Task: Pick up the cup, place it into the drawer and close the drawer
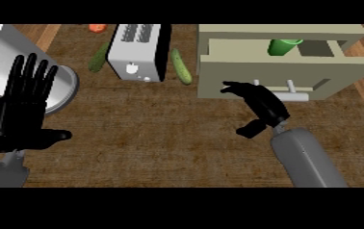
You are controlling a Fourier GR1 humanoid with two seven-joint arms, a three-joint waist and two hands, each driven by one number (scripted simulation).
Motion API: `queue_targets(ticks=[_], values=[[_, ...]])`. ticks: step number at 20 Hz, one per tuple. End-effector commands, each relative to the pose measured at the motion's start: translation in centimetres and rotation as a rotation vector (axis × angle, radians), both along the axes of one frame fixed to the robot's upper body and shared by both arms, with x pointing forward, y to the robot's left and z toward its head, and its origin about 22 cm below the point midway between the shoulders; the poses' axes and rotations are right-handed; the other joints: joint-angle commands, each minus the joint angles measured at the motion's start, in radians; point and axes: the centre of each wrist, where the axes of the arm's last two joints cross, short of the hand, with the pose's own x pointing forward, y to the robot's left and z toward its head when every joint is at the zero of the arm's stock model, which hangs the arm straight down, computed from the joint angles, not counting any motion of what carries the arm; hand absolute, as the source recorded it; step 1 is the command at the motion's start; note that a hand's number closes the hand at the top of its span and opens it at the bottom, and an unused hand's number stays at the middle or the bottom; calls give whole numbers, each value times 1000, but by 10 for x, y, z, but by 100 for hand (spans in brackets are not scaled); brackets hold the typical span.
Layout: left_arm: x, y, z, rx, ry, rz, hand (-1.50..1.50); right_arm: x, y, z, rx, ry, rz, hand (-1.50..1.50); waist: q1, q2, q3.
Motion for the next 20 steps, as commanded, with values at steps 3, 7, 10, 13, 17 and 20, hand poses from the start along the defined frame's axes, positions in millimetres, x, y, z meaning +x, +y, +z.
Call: queue_targets(ticks=[3, 7, 10, 13, 17, 20], values=[[-10, -1, -21, -8, 2, -4, -150, 38, 7, -22, 1, 42, -6, -150, 5, 3, 0], [-11, 8, 0, -15, -17, -8, -150, 64, -38, -5, 69, 48, -29, -150, 14, 4, 1], [-6, 24, -12, 0, -3, -21, -150, 71, -21, -15, 82, 76, -23, -150, 20, 9, 1], [10, 17, 1, -10, -15, -41, -150, 87, -36, 4, 42, 89, -22, -150, 25, 13, 2], [6, 26, -9, 0, -3, -43, -150, 102, -48, 29, 41, 93, -39, -150, 46, 23, 2], [1, 9, -15, -3, -12, -73, -150, 100, -61, 27, 33, 98, -63, -150, 61, 26, 3]])
